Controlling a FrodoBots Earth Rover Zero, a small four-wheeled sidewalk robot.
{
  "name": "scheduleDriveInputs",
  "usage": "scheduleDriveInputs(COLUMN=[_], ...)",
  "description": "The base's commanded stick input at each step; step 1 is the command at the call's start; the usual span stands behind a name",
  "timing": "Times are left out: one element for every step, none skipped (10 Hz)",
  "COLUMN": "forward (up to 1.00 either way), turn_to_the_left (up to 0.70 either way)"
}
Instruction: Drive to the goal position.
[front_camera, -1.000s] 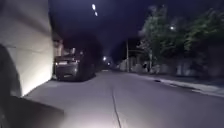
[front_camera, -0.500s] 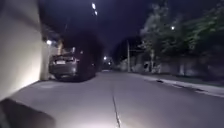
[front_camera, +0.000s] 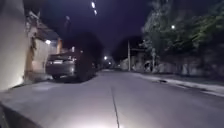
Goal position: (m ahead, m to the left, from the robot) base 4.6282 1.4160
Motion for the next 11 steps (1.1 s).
scheduleDriveInputs(forward=[0.50, 0.50, 0.50, 0.50, 0.50, 0.50, 0.50, 0.50, 0.50, 0.50, 0.50], turn_to_the_left=[0.00, 0.00, 0.00, 0.00, 0.00, 0.00, 0.00, 0.00, 0.00, 0.00, 0.00])
